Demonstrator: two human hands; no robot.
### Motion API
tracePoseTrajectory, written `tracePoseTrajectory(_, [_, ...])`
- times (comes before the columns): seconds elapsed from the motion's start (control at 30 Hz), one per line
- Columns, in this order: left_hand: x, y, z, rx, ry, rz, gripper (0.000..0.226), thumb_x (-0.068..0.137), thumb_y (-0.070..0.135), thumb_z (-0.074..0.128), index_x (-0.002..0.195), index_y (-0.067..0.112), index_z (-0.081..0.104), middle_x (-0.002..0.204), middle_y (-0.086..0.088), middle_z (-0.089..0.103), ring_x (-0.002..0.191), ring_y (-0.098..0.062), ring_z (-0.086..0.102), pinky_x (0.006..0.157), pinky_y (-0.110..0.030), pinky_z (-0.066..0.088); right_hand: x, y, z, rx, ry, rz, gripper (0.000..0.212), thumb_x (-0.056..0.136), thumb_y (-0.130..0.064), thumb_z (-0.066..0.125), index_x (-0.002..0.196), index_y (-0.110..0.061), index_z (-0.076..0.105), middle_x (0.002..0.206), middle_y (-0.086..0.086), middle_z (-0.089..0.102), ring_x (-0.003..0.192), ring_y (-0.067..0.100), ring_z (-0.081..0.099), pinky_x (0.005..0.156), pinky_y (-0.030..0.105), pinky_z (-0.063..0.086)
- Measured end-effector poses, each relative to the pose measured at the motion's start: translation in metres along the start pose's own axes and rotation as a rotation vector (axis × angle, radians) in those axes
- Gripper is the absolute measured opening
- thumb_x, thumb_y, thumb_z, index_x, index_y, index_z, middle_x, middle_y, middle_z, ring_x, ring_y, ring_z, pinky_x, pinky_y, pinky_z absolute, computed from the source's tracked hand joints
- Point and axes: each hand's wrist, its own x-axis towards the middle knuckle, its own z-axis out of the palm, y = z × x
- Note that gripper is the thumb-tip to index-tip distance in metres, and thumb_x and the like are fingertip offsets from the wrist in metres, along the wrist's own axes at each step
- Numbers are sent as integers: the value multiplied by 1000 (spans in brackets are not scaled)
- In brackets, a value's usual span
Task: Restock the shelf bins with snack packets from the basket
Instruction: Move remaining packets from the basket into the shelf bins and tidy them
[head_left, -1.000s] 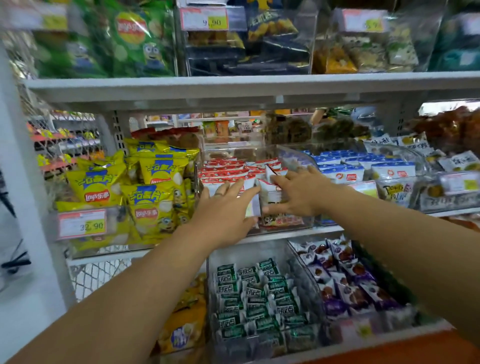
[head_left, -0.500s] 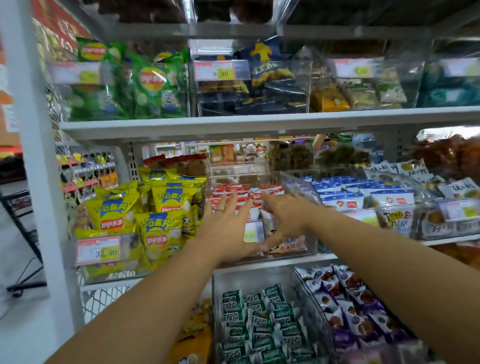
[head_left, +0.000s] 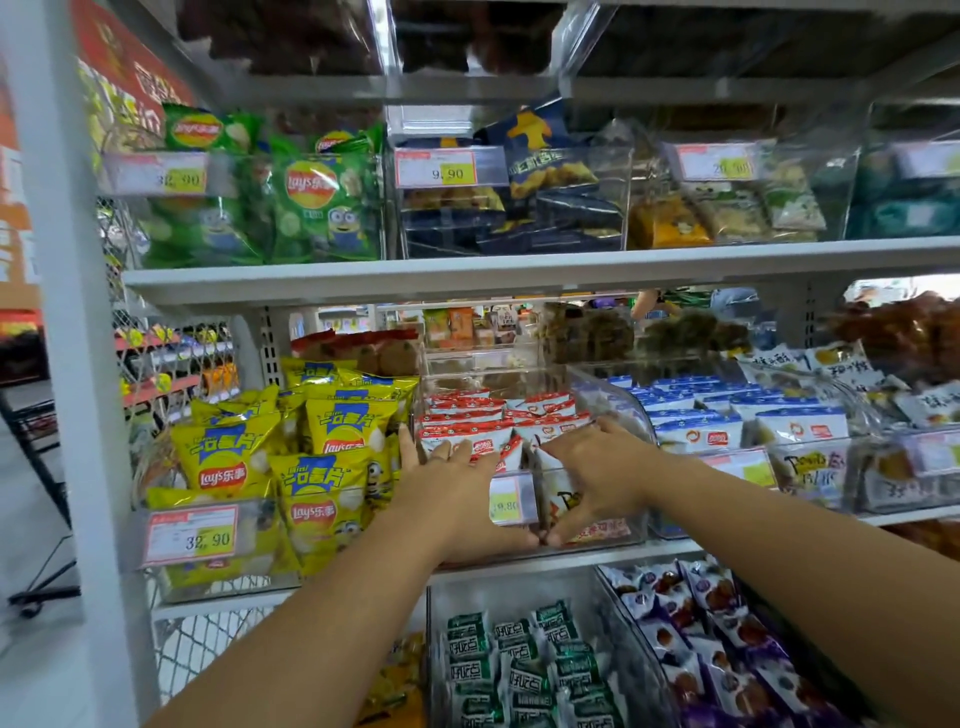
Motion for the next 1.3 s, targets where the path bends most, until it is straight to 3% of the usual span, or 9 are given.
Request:
tracePoseTrajectory(0.23, [-6,3,1,-85,98,-43,95,78,85,34,154,35,7,164,-1,6,151,-26,6,111,-69,-5,-25,-8,1,134,282,-7,112,59,-86,58,150,-27,31,155,-6,36,142,16,31,121,47,15])
tracePoseTrajectory(0.4, [-25,7,13,-147,362,47,70,90,65,42,150,38,18,160,6,18,148,-19,15,116,-62,1,-48,-12,4,186,471,32,60,79,-58,67,128,-24,59,124,-4,60,116,16,52,100,36,45])
tracePoseTrajectory(0.5, [-31,10,19,-152,394,97,63,91,58,43,147,35,28,151,9,32,142,-16,28,117,-61,2,-44,-7,-11,264,324,94,43,76,-54,72,108,-26,63,104,-7,63,92,11,56,79,28,50])
tracePoseTrajectory(0.6, [-30,10,20,-172,377,100,63,91,57,43,148,34,27,149,11,34,141,-14,29,117,-61,1,-30,-4,-22,275,96,77,37,73,-52,76,94,-27,59,87,-11,58,78,7,53,66,24,42])
tracePoseTrajectory(0.73, [-30,10,21,-165,369,105,65,92,58,44,148,36,22,149,13,33,141,-13,30,117,-62,-2,-10,3,-21,349,-194,152,40,65,-52,83,91,-30,62,93,-11,61,90,16,63,79,33,55])
tracePoseTrajectory(0.83, [-31,12,21,-171,353,102,67,92,59,42,150,35,20,151,13,30,142,-14,28,116,-62,-6,1,3,-30,319,-308,156,37,62,-57,83,83,-32,67,94,-11,69,92,13,66,84,35,55])
tracePoseTrajectory(0.97, [-31,11,19,-178,330,102,68,92,58,44,151,34,19,151,12,29,143,-14,26,116,-62,-6,7,1,-35,369,-367,207,53,59,-57,84,99,-23,74,100,-6,74,90,13,69,82,33,58])
tracePoseTrajectory(1.1, [-32,10,16,-177,316,97,69,92,56,45,151,33,20,152,11,29,143,-15,26,116,-63,-4,2,-2,-32,323,-303,209,47,69,-55,79,101,-22,73,99,-6,72,92,12,67,85,33,54])
tracePoseTrajectory(1.3, [-40,10,3,-217,426,131,58,92,46,49,145,34,33,149,9,35,139,-16,32,118,-58,5,-41,-6,-54,221,120,170,26,87,-43,67,100,-21,71,98,-2,71,86,12,64,84,32,55])
